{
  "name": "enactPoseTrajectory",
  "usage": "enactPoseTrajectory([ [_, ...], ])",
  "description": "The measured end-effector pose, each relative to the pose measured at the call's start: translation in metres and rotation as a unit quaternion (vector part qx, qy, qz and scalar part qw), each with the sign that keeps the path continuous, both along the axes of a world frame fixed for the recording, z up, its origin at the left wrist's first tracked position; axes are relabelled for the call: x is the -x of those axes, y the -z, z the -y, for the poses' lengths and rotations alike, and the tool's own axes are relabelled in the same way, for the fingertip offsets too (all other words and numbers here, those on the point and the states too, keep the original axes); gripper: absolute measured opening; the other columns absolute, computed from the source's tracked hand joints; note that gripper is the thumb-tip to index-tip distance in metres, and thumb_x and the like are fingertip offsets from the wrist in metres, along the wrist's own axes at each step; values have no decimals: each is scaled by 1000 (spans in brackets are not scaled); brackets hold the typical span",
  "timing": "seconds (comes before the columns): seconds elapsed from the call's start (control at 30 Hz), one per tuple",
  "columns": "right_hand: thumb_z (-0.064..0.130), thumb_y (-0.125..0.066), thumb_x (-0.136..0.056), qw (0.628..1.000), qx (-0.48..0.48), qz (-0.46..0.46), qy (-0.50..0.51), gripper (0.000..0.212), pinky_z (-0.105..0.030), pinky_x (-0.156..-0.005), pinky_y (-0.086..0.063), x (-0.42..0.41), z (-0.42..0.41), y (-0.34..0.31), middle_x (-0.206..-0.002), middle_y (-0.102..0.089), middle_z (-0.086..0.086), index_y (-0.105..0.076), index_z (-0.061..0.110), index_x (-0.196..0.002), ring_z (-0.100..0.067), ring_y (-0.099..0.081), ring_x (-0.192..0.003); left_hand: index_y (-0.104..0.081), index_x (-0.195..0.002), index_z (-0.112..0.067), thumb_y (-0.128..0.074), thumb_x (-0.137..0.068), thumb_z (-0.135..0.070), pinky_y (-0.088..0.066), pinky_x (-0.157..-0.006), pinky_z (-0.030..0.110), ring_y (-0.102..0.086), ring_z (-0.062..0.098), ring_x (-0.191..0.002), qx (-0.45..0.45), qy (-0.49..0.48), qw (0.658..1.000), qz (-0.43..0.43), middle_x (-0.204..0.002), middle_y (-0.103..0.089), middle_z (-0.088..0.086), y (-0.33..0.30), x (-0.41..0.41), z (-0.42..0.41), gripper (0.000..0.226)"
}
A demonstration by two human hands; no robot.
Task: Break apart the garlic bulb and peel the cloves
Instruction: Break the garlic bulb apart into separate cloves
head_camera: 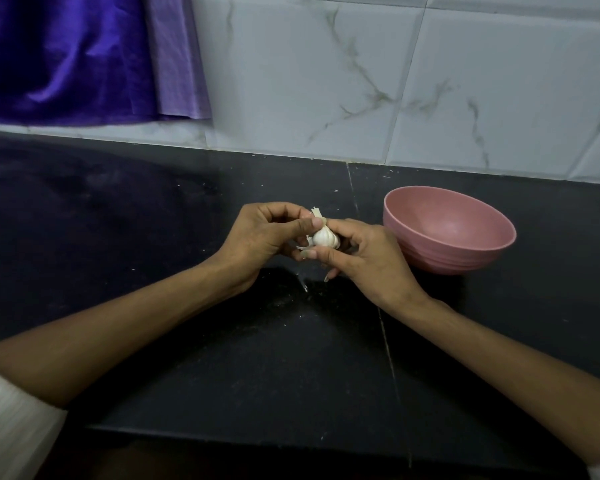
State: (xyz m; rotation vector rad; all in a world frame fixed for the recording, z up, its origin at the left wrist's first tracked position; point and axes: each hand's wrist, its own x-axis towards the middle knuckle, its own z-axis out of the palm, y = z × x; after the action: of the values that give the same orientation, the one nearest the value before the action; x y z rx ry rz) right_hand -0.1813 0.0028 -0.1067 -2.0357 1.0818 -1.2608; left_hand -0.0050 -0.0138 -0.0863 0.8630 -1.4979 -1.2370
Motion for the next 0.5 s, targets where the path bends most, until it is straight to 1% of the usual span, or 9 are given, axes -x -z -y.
enactPoseTrajectory([
  [0.03,20,-76,-84,1000,3,-4,1,25,-38,-57,-60,0,0,0,-93,-69,-7,-73,12,-107,-22,-69,-72,-70,-88,0,-72,-75,-20,-54,-54,23,-62,20,-68,1,-2,1000,3,-83,-69,18,0,0,0,24],
  [0.1,23,-76,-84,1000,9,-11,6,26,-37,-56,-60,-2,-1,-1,-91,-69,-6,-73,12,-107,-20,-68,-72,-69,-92,6,-72,-79,-17,-54,-53,24,-62,20,-66,-4,-6,1000,9,-87,-68,26,1,0,1,26],
  [0.17,27,-76,-83,1000,17,-18,14,26,-39,-56,-59,-2,-2,-2,-88,-69,-5,-74,13,-106,-19,-67,-70,-67,-95,10,-70,-84,-13,-54,-52,26,-61,21,-65,-9,-13,1000,17,-92,-66,32,0,0,1,26],
  [0.2,29,-76,-83,999,23,-25,21,26,-40,-55,-58,-2,-2,-2,-84,-68,-3,-74,15,-104,-19,-66,-69,-67,-96,11,-69,-86,-12,-54,-51,26,-61,22,-65,-5,-16,1000,24,-92,-66,32,0,0,1,25],
  [0.27,32,-77,-82,998,34,-44,40,24,-43,-55,-56,-1,-3,-2,-77,-63,1,-75,17,-100,-18,-63,-66,-68,-93,9,-68,-88,-12,-53,-50,28,-62,22,-64,29,-27,998,49,-89,-67,29,0,1,1,21],
  [0.33,31,-77,-82,996,40,-55,53,20,-45,-55,-54,-2,-3,-3,-73,-59,3,-76,17,-97,-18,-60,-64,-69,-88,4,-69,-88,-13,-53,-51,32,-64,24,-63,94,-54,990,87,-83,-70,23,2,0,1,17],
  [0.43,30,-77,-83,996,46,-56,60,17,-46,-55,-54,-3,-3,-3,-73,-60,1,-76,16,-94,-19,-60,-64,-71,-85,-3,-72,-87,-14,-56,-51,33,-67,26,-66,192,-96,967,137,-82,-70,8,3,-1,0,12],
  [0.5,27,-77,-83,996,40,-48,60,16,-42,-54,-55,-3,-4,-3,-76,-61,-1,-76,15,-94,-17,-61,-62,-70,-85,-2,-72,-87,-13,-55,-50,31,-67,24,-67,214,-93,963,135,-84,-69,5,3,-1,0,11],
])
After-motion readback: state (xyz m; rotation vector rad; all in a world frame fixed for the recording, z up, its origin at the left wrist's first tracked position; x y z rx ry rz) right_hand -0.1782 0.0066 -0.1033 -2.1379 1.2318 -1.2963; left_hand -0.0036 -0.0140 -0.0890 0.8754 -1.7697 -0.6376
